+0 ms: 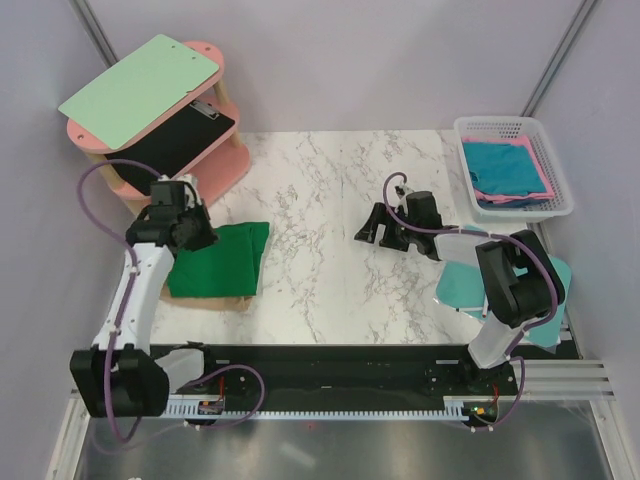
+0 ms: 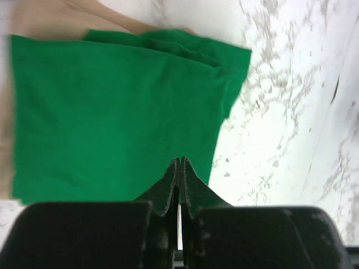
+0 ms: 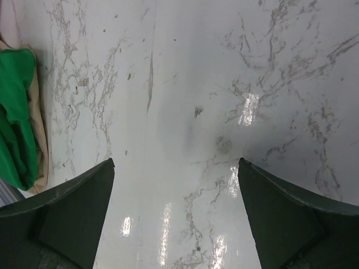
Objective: Fold and stack the t-shirts
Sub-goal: Put the neatly folded tshirt into the corner of the board with the left arm
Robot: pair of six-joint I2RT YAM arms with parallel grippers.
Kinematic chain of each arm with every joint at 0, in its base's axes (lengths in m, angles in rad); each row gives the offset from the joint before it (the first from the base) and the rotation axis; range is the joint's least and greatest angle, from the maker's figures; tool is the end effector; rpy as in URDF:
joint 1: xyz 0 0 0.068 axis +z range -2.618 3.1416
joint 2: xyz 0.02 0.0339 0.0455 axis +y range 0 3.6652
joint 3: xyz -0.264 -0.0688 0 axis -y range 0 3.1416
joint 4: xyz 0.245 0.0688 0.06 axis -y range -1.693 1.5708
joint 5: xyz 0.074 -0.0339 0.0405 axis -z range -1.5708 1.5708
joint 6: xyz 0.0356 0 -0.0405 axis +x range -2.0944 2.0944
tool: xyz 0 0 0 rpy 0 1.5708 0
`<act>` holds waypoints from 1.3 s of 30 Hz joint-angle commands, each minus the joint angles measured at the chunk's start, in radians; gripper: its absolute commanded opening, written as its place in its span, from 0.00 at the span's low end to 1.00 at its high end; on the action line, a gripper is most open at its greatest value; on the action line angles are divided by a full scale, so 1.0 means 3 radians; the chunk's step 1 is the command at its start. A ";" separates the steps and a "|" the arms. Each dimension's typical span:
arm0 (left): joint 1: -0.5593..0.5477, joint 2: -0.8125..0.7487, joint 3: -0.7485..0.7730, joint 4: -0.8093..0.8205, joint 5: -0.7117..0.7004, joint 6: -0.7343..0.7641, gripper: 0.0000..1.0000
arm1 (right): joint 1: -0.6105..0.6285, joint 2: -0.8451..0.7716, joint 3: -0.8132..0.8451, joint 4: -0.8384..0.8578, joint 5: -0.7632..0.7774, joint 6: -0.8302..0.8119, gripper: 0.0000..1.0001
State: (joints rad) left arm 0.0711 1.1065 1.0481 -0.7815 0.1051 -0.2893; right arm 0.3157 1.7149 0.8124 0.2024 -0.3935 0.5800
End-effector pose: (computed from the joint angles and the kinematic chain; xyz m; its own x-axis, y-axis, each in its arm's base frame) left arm 0.2226 0.0121 0.3137 -0.7116 -0.3351 -0.6175 -0.2126 0.9404 -0.2653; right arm 0.3176 0.1181 0.1508 -0.8222 0.2639 -0.5043 -0.1374 0.7678 0.6258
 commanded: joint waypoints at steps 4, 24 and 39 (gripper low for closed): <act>-0.0952 0.0739 0.0095 0.0401 0.0064 -0.0237 0.02 | 0.0057 0.0011 0.0222 -0.0204 0.0156 -0.0139 0.98; -0.1173 0.2264 0.0367 0.0043 -0.0693 -0.0416 0.02 | 0.0057 -0.0102 0.0263 -0.0388 0.0279 -0.0256 0.98; -0.0079 0.1727 -0.0063 -0.0422 -0.1163 -0.0120 0.02 | 0.0057 -0.0036 0.0304 -0.0317 0.0197 -0.0190 0.98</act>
State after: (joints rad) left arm -0.0010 1.6852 1.0317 -0.8440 -0.1406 -0.3695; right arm 0.3340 1.7111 0.8669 0.0902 -0.3279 0.5232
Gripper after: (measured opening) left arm 0.025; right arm 0.982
